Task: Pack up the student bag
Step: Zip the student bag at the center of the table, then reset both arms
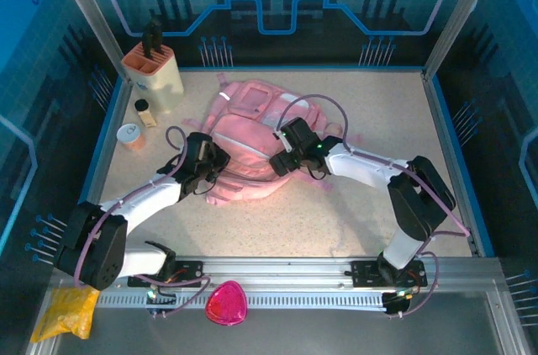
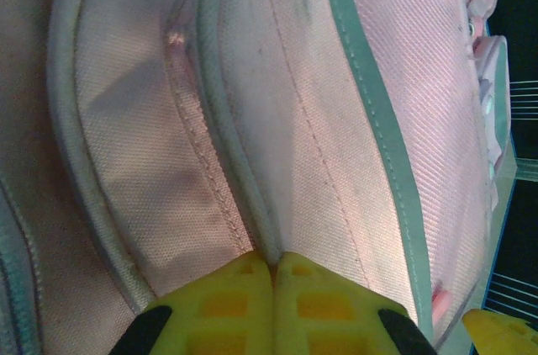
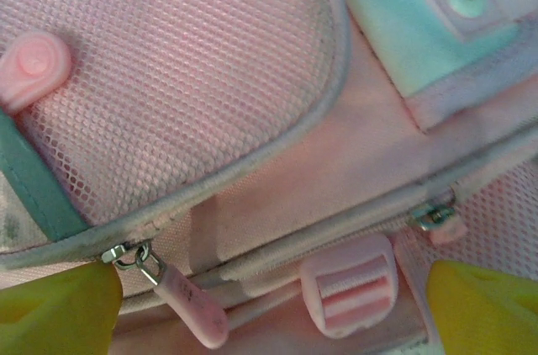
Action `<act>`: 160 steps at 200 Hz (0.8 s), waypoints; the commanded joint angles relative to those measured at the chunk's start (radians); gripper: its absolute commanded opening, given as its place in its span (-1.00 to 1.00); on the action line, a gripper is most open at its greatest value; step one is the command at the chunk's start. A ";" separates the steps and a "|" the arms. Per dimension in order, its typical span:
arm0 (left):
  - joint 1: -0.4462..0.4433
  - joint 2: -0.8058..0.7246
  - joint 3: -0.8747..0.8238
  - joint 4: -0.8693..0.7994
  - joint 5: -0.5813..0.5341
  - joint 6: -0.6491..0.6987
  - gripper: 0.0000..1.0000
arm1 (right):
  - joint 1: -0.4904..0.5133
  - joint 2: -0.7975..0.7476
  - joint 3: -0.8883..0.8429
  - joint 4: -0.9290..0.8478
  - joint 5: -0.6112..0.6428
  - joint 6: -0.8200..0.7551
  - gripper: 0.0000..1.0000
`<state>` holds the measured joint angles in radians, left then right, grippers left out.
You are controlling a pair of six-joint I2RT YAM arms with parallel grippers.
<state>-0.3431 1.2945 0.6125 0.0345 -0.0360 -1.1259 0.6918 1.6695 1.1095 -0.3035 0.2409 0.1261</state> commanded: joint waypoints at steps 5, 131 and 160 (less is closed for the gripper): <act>0.004 -0.021 0.023 -0.064 0.000 0.037 -0.91 | -0.030 -0.100 -0.017 0.023 0.026 -0.008 0.90; 0.248 -0.232 -0.197 0.271 -0.516 1.058 0.99 | -0.579 -0.345 -0.534 0.686 0.220 0.046 0.99; 0.312 -0.042 -0.242 0.541 -0.343 1.109 0.99 | -0.599 -0.282 -0.620 0.922 0.044 -0.102 0.99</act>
<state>-0.0654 1.1370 0.4046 0.2276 -0.5190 -0.1982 0.1165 1.3567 0.5560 0.2604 0.4507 0.1474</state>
